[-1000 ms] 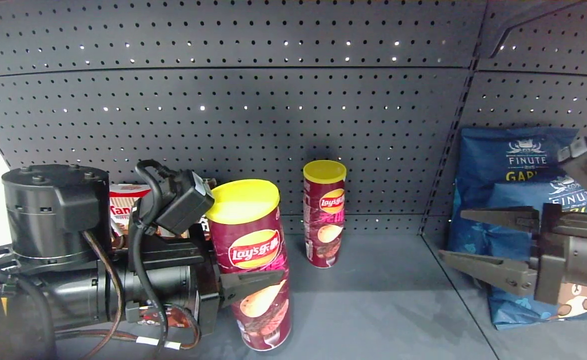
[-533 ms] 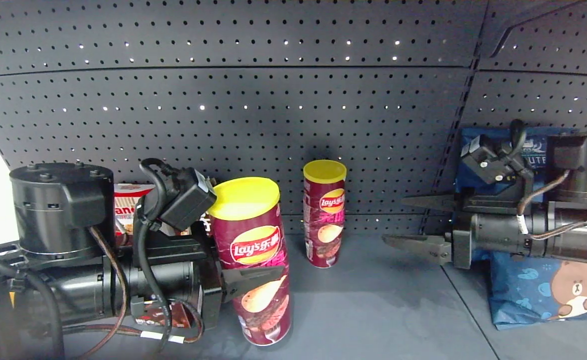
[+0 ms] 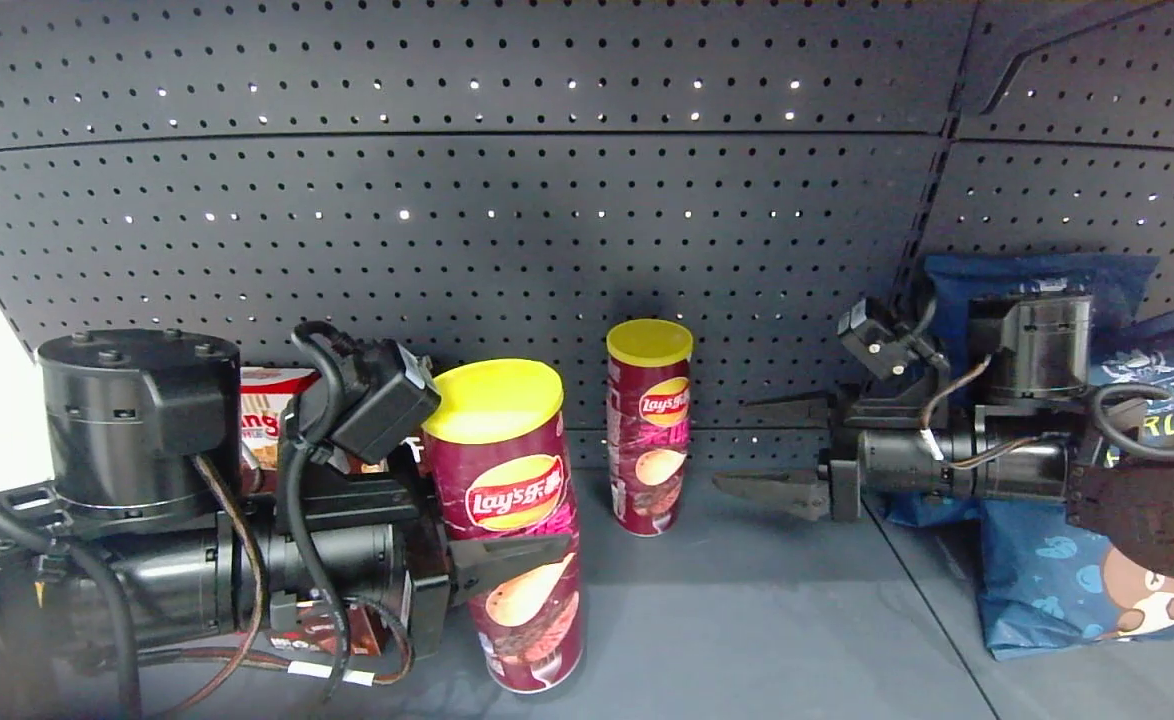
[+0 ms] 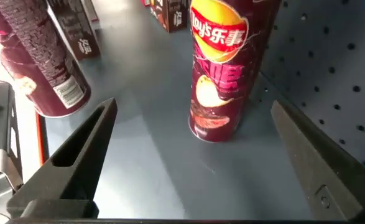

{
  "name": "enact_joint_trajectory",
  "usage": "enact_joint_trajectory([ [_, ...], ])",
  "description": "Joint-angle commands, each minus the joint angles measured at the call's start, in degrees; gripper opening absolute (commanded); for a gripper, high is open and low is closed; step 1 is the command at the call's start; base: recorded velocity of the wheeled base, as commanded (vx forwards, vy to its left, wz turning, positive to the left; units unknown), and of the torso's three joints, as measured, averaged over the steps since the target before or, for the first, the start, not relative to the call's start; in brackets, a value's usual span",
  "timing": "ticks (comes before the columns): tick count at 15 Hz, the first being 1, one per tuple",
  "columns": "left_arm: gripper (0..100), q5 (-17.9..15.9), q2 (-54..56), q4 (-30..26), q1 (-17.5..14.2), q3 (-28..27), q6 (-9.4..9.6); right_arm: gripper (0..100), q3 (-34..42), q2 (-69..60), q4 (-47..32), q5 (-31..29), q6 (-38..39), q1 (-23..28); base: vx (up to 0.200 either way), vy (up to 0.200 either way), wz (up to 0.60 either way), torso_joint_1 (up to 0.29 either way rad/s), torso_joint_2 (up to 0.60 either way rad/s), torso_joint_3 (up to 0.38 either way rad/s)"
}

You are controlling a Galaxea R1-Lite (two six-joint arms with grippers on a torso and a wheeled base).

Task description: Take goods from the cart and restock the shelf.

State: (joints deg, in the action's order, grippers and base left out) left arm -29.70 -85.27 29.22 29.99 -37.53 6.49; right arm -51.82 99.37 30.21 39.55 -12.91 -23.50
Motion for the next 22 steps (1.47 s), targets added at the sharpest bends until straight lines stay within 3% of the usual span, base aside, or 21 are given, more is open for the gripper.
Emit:
enact_joint_trajectory([
  [1, 0, 0.0, -0.5, 0.0, 0.0, -0.1, 0.02, 100, -1.2, 2.9, 0.3, 0.3, 0.0, 0.1, 0.000, 0.000, 0.00, 0.000, 0.00, 0.000],
  [7, 0, 0.0, -1.0, 0.0, 0.0, 0.0, 0.02, 100, -8.7, 11.6, 1.2, 0.4, 0.0, 0.1, 0.000, 0.000, 0.00, 0.000, 0.00, 0.000],
  [11, 0, 0.0, -1.4, 0.0, -0.1, 0.1, -0.07, 100, -10.3, 15.3, 3.2, 3.8, 0.0, 0.1, 0.000, 0.000, 0.00, 0.000, 0.00, 0.000],
  [22, 0, 0.0, -1.7, 0.0, -1.4, 0.2, 0.11, 100, -16.6, 23.8, 4.5, 4.0, 0.0, -1.7, 0.000, 0.000, 0.00, 0.000, 0.00, 0.000],
])
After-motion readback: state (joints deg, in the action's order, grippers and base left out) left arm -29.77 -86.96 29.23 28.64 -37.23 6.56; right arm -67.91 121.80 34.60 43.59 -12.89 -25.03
